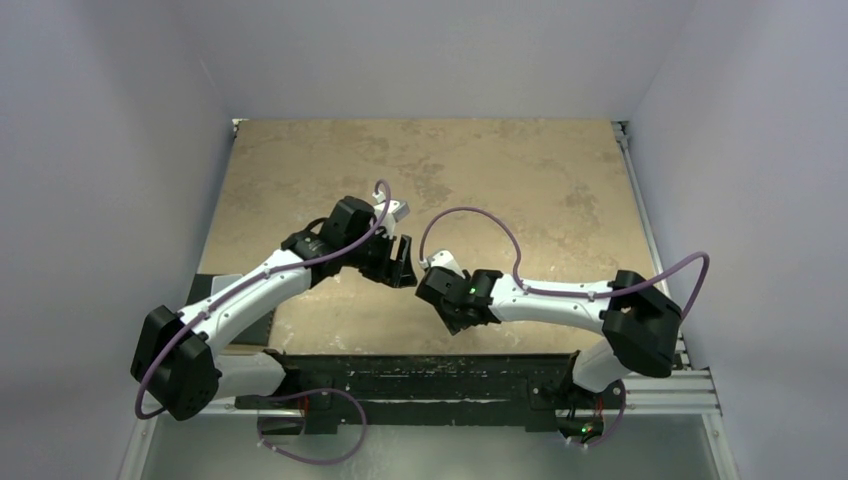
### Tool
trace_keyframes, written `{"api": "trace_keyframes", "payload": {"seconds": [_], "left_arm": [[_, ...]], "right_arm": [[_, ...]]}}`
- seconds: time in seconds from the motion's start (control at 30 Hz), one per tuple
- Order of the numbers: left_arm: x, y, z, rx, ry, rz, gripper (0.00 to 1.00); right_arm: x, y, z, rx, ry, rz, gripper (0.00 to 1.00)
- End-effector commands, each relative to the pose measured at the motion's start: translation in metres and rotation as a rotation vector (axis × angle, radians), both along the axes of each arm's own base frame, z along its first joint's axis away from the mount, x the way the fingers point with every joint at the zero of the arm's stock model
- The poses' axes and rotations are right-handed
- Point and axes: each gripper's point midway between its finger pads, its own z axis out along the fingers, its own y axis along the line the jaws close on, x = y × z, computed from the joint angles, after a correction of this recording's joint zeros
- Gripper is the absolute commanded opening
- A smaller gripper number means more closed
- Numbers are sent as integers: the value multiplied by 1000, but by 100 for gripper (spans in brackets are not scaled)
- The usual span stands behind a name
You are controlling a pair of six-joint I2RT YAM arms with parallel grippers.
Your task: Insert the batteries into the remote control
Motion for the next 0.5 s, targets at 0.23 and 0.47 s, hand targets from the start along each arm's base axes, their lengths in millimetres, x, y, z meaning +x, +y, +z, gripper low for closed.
{"api": "trace_keyframes", "payload": {"seconds": [0.23,0.47], "left_arm": [[7,-2,6,-25,-22,-9,66],[7,-3,6,-30,-20,-14,66]], "right_arm": [[16,13,16,44,-58,-24,33],[21,16,19,54,-74,-31,33]]}}
